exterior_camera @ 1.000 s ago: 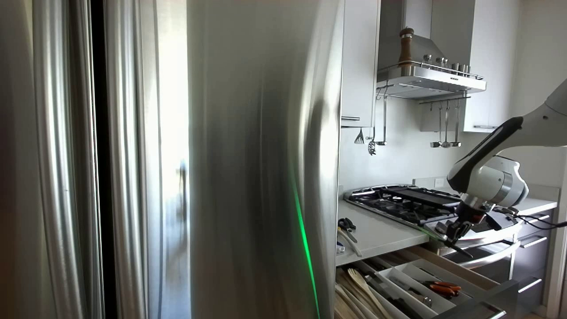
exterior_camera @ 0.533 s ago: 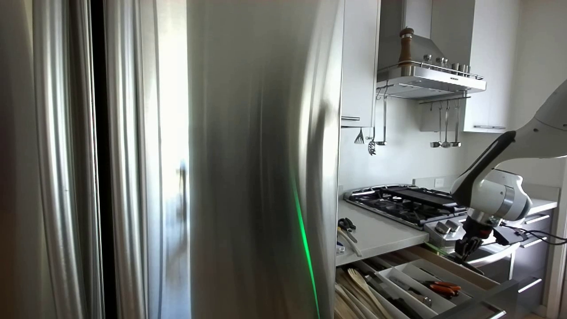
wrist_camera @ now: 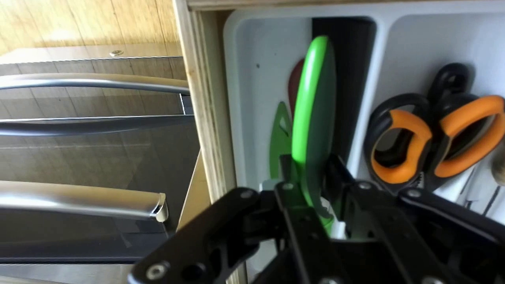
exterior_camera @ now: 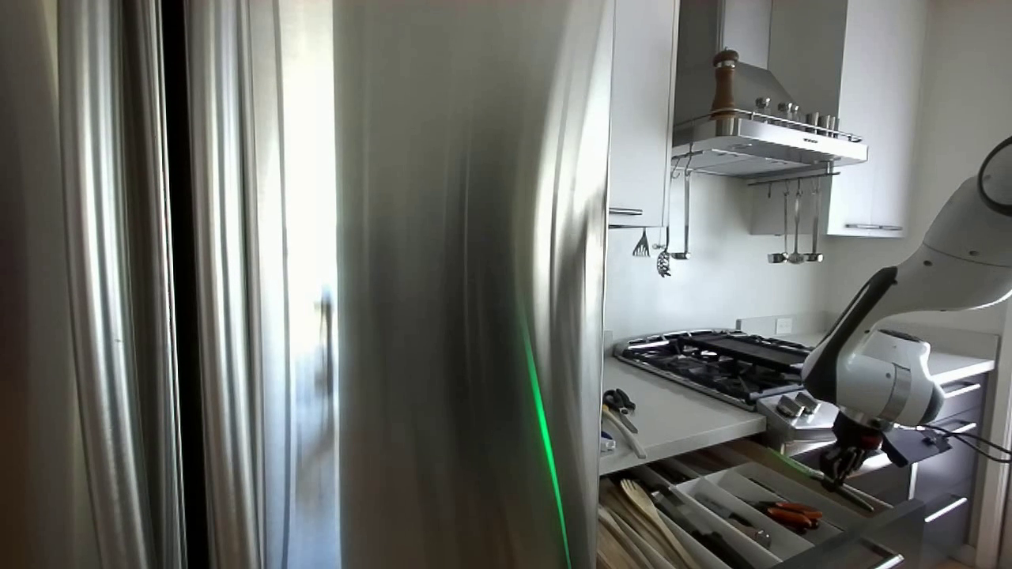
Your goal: Pick up the black knife from the kitchen counter and put it in the far right compartment of the utensil tray in the open drawer
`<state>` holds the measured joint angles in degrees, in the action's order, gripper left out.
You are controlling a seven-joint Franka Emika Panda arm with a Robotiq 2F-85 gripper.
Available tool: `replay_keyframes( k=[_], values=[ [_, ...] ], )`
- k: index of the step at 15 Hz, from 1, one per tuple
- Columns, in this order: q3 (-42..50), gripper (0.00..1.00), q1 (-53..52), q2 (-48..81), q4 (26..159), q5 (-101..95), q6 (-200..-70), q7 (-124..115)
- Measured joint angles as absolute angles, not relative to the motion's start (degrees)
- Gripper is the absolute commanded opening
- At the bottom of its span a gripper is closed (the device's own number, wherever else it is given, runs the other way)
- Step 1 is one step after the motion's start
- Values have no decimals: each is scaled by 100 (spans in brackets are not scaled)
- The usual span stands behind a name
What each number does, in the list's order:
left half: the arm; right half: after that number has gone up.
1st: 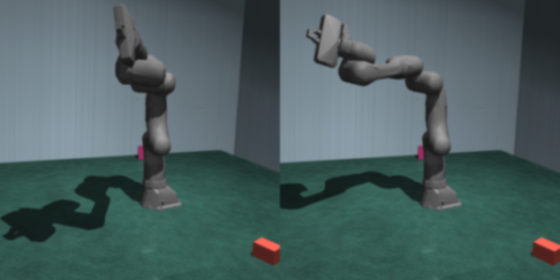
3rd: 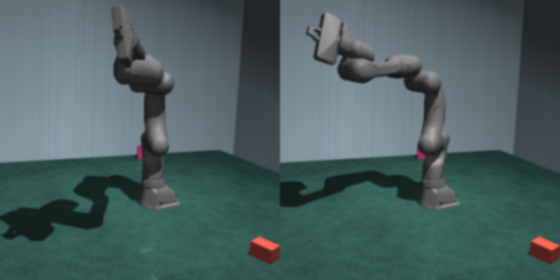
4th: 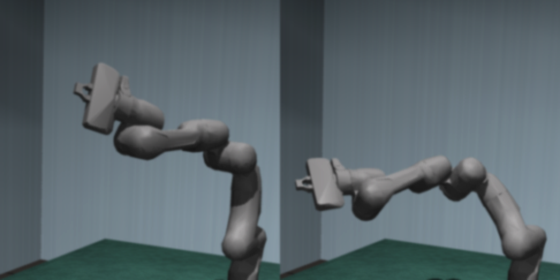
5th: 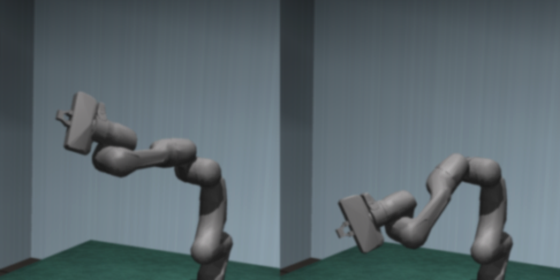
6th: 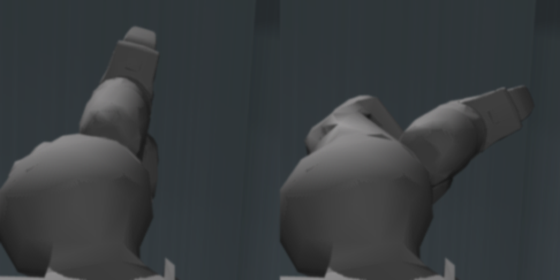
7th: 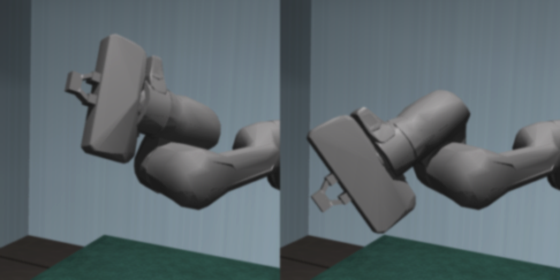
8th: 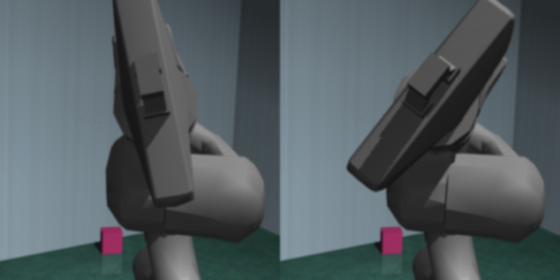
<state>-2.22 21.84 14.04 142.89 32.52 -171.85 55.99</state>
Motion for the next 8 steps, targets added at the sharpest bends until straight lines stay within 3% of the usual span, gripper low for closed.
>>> replay_keyframes(
  k=[8],
  values=[
    [-210,6,1978,2282,13753,3244,-17467,5417]
  ],
)
